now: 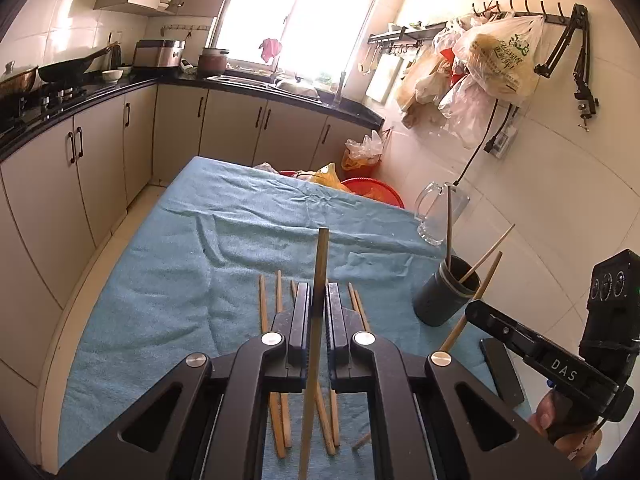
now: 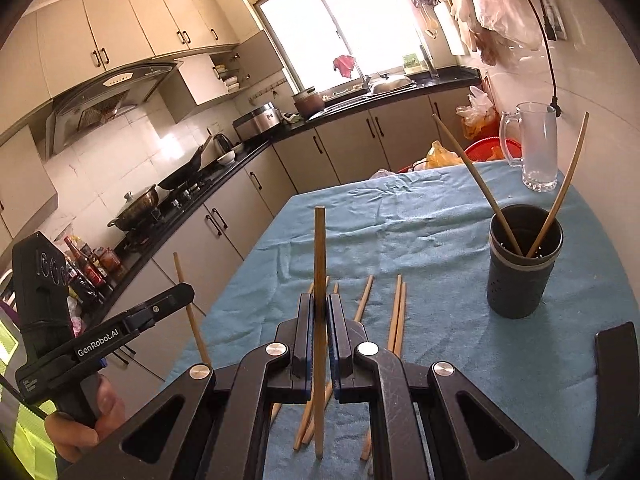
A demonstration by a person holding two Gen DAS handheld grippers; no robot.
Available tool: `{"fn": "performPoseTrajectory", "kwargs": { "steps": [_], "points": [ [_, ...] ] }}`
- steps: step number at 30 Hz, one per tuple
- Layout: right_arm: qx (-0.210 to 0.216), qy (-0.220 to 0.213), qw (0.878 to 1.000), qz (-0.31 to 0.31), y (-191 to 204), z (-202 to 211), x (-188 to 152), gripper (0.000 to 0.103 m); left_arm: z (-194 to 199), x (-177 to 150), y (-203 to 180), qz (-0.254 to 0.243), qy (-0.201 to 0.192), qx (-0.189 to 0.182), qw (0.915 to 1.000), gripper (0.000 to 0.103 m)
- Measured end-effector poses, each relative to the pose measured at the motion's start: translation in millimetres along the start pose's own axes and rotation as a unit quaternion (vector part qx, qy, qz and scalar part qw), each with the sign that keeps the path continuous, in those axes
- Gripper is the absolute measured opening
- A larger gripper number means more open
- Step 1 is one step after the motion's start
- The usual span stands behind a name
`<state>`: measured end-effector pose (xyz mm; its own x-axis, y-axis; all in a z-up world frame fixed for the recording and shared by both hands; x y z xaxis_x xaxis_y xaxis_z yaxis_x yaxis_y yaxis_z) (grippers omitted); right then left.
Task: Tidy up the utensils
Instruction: 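Carry the upright chopstick with the right gripper to the dark holder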
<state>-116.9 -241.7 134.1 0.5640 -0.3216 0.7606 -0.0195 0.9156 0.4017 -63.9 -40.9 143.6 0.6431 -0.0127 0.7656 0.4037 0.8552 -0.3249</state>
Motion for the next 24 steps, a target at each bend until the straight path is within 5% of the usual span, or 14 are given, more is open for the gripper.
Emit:
{"fn": "performPoseTrajectory", "kwargs": {
  "steps": [24],
  "points": [
    [-0.001, -0.019, 1.000, -0.014, -5.6, 17.6, 3.7, 0.007, 12.3, 7.3, -12.1, -0.009, -0.015, -0.008, 0.9998, 0.006]
  ]
}}
Point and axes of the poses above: each gripper's, at about its wrist camera, not at the fingertips, and z roughly against the way its jaws point, y to its left, x to its top, the point moved 2 cm from there along -z, roughly the way its jaws point, and after that the axes turned 1 degree about z, right-handed, at the moved point
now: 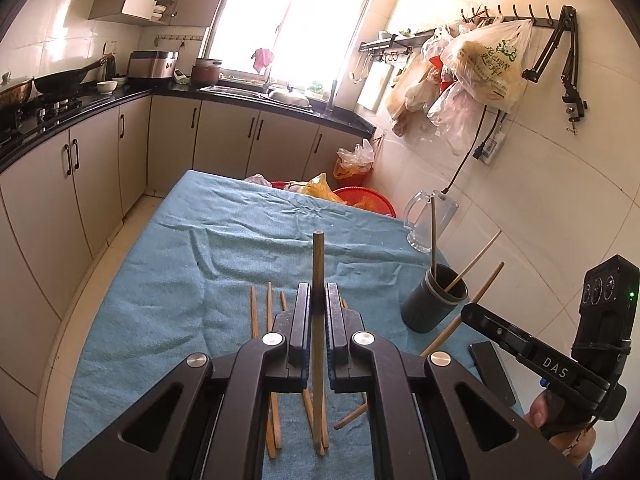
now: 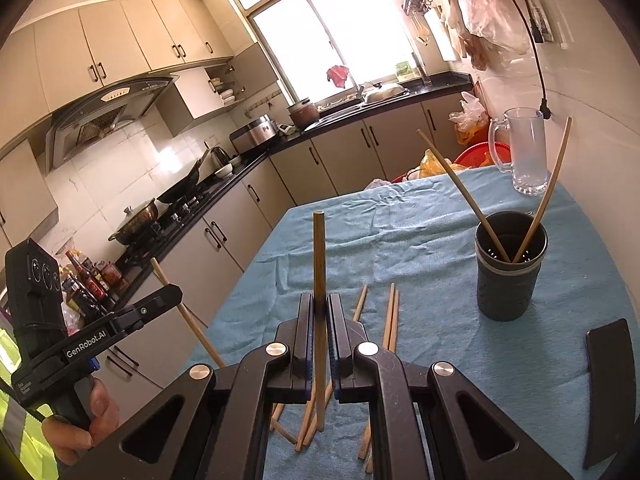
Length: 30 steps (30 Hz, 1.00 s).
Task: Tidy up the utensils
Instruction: 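Carry the upright chopstick with the right gripper to the dark holder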
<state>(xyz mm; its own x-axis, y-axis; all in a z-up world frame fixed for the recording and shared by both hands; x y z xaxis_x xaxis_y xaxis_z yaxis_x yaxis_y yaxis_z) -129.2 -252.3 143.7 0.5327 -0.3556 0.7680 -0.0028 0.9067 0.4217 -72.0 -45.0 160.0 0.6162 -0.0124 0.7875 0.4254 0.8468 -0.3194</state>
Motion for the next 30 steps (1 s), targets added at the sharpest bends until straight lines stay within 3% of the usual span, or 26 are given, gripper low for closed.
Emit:
{"fn": "performPoseTrajectory", "kwargs": {
  "steps": [12, 30],
  "points": [
    [-0.006, -0.023, 0.999, -0.031, -24.7, 19.9, 9.8, 0.007, -3.1, 11.3, -17.9, -0.018, 0.001, -0.013, 0.9998, 0.006],
    [-0.046, -0.123, 0.987, -0.090, -92.9, 106.3, 60.4, 0.007, -21.6, 55.7, -110.7, -0.077, -0.003, -0.069, 0.9947, 0.006]
  ]
}}
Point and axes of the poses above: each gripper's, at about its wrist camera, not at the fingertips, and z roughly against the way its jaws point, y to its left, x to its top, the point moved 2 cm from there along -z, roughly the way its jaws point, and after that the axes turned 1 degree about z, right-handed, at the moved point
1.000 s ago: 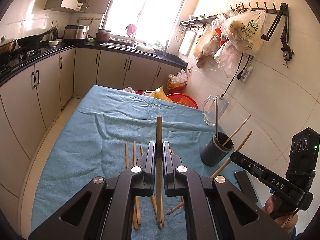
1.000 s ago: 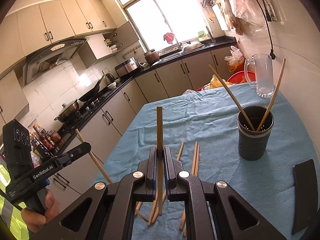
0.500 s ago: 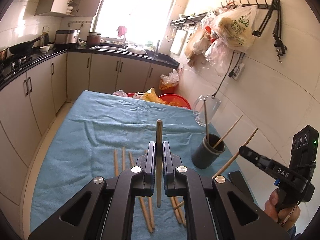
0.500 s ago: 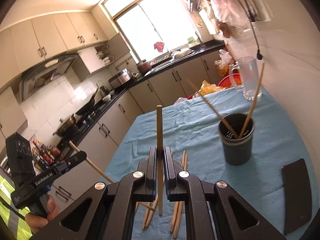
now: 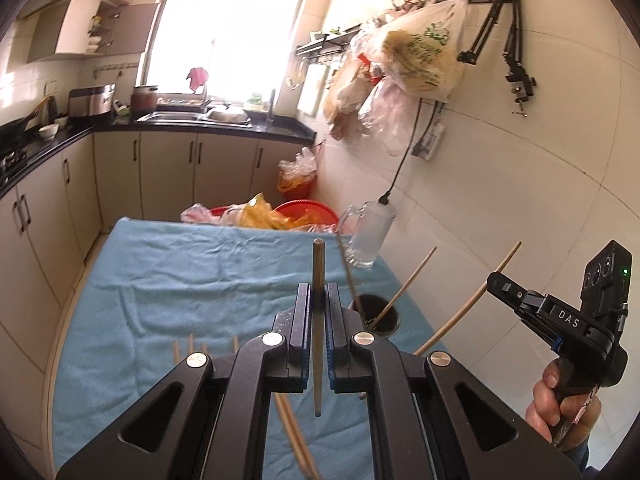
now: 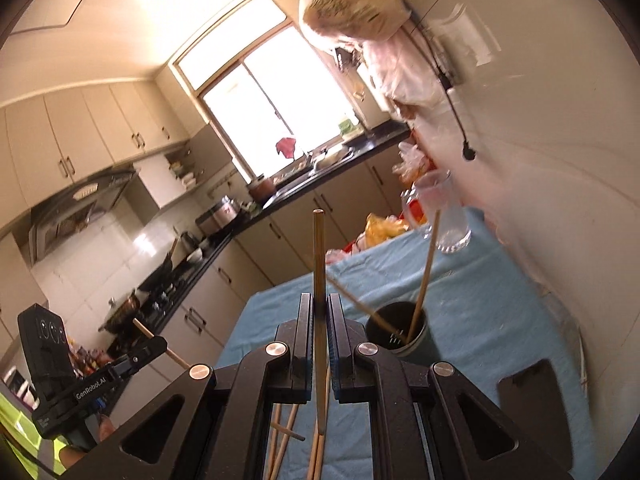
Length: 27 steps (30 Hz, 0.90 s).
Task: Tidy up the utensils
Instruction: 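Carry the upright chopstick with the right gripper to the dark holder, then lower the chopstick into the holder and open the right gripper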
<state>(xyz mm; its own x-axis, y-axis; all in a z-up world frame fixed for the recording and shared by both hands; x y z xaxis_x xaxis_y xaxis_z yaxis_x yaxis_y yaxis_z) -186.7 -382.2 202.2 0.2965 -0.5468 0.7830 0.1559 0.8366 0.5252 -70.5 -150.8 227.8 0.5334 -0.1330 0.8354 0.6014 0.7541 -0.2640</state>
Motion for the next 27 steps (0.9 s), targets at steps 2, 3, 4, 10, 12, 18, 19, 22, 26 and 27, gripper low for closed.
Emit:
{"fn": "performPoseTrajectory", "kwargs": {
  "steps": [2, 3, 4, 10, 12, 18, 19, 22, 26, 27],
  "points": [
    [-0.004, -0.010, 1.000, -0.002, -4.3, 3.8, 10.0, 0.007, -5.2, 10.1, -10.0, -0.005, -0.001, -0.007, 1.0000, 0.006],
    [-0.009, -0.017, 1.000, -0.003, -6.6, 6.1, 17.7, 0.007, -8.5, 16.2, -15.6, -0.007, -0.002, -0.011, 0.9999, 0.006],
    [-0.013, -0.022, 1.000, -0.003, -8.4, 7.4, 22.3, 0.007, -11.1, 20.9, -19.6, -0.009, -0.003, -0.014, 0.9999, 0.006],
    [-0.028, -0.044, 0.999, -0.016, -22.6, 9.0, 51.4, 0.007, -27.9, 52.7, -45.3, -0.020, -0.018, -0.031, 0.9992, 0.006],
    [-0.032, -0.048, 0.998, -0.020, -27.5, 9.1, 60.0, 0.007, -34.8, 60.9, -50.8, -0.021, -0.020, -0.035, 0.9990, 0.006],
    [-0.049, -0.056, 0.997, -0.019, -37.3, -0.4, 78.3, 0.007, -68.5, 78.2, -63.1, -0.016, -0.018, -0.047, 0.9986, 0.006],
    [-0.054, -0.055, 0.997, -0.018, -40.1, -3.9, 80.2, 0.007, -72.6, 77.4, -62.5, -0.014, -0.015, -0.048, 0.9986, 0.006],
    [-0.062, -0.048, 0.997, -0.017, -47.5, -14.8, 79.7, 0.007, -94.6, 74.4, -61.8, -0.010, 0.000, -0.046, 0.9989, 0.006],
    [-0.072, -0.029, 0.997, -0.022, -61.7, -33.1, 73.6, 0.007, -118.6, 64.6, -55.7, -0.001, 0.020, -0.040, 0.9990, 0.006],
    [-0.073, -0.023, 0.997, -0.025, -65.2, -37.6, 70.6, 0.007, -123.5, 62.2, -53.9, 0.001, 0.025, -0.039, 0.9989, 0.006]
  ]
}}
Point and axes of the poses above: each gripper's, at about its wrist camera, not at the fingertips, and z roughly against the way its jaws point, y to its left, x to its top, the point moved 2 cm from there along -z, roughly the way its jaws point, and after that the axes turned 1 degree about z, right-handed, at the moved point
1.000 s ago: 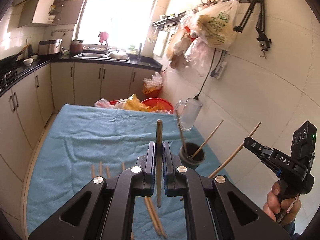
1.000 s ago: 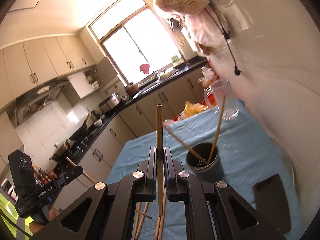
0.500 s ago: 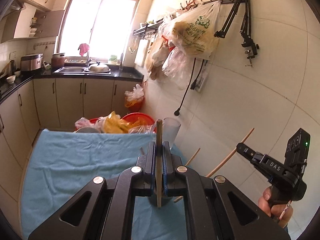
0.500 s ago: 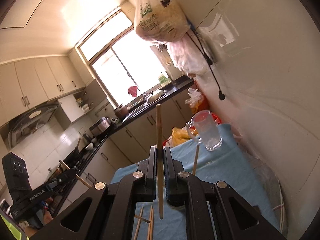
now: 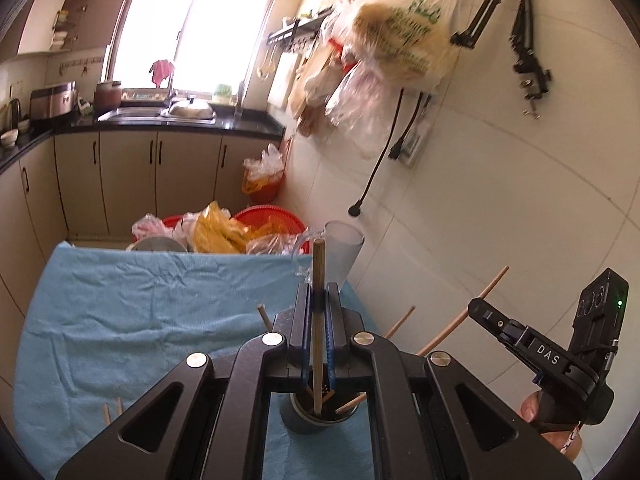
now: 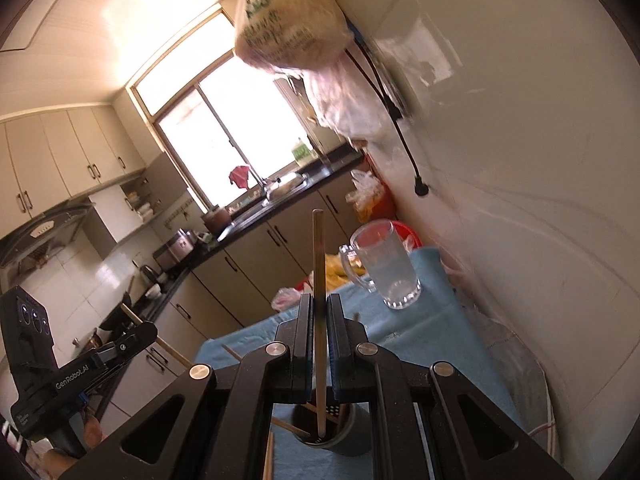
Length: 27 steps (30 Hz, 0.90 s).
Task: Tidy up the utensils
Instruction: 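Lower the chopstick into the holder and open the right gripper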
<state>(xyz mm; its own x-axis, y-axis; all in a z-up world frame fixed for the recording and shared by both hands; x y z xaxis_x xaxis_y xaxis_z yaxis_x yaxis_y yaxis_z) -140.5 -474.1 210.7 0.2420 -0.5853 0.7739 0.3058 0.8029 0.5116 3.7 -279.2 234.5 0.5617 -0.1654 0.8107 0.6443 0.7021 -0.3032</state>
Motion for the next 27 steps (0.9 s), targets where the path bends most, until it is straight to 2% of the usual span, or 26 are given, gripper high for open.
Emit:
{"fn": "performPoseTrajectory", "kwargs": {
  "steps": [14, 20, 22, 24, 27],
  "points": [
    [-0.016, 0.071, 0.997, -0.007, -17.9, -53.0, -33.4, 0.007, -36.6, -24.0, 18.3, 0.003, 0.037, 0.014, 0.9992, 0.006],
    [-0.016, 0.080, 0.997, -0.011, -20.0, -59.4, -38.1, 0.008, -38.8, -25.8, 22.3, 0.005, 0.037, 0.014, 0.9992, 0.007],
    [-0.014, 0.078, 0.997, -0.010, -19.7, -58.5, -35.9, 0.009, -37.1, -24.5, 23.0, 0.006, 0.036, 0.014, 0.9992, 0.012],
    [-0.016, 0.074, 0.997, -0.009, -18.5, -56.4, -33.9, 0.010, -34.1, -23.3, 22.6, 0.007, 0.031, 0.015, 0.9994, 0.024],
    [-0.015, 0.065, 0.998, -0.012, -18.8, -48.3, -31.6, 0.021, -27.1, -21.5, 20.4, 0.003, 0.024, 0.017, 0.9995, 0.024]
  ]
}}
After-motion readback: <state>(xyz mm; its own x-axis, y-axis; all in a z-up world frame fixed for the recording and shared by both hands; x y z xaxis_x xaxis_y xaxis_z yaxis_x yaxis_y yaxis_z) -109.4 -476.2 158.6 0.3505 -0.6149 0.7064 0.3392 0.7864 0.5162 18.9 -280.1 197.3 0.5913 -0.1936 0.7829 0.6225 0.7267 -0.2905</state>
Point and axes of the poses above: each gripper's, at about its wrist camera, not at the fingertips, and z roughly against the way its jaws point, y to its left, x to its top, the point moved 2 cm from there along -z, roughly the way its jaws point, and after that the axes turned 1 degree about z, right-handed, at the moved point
